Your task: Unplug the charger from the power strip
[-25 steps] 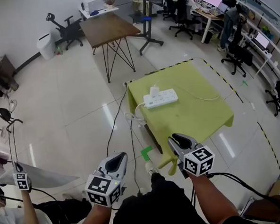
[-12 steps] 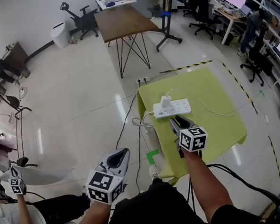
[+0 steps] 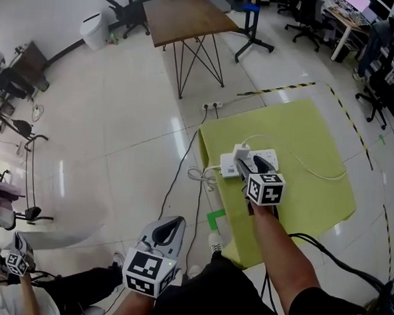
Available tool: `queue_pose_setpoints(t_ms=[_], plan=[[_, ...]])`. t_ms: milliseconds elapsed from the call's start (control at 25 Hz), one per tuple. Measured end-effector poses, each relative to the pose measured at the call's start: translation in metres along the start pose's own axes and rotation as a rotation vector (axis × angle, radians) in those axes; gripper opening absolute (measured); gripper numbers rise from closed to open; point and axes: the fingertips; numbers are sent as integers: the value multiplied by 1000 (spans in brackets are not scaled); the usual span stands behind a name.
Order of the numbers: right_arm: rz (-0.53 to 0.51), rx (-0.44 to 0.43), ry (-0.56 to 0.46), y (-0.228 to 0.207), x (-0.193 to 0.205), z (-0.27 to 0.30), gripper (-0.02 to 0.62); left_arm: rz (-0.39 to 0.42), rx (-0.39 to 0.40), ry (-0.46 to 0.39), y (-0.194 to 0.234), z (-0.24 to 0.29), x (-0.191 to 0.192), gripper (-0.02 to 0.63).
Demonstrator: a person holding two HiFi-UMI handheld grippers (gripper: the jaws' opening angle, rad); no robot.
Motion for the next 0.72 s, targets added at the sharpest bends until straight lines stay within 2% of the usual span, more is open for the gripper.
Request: queue_pose_setpoints(t_ms=[320,720], plan=[[14,14,34,-12,6,48,304,-15,-22,40,10,15,4,6],[23,30,58,-15,5,56,267,-31,-1,54,10,27,2,6]])
Point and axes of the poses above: the fingertips, and each gripper's own axes: z forward along the fingers, y to its left, x out of its underside, and after that the axes turned 7 degrees about -x, right-handed
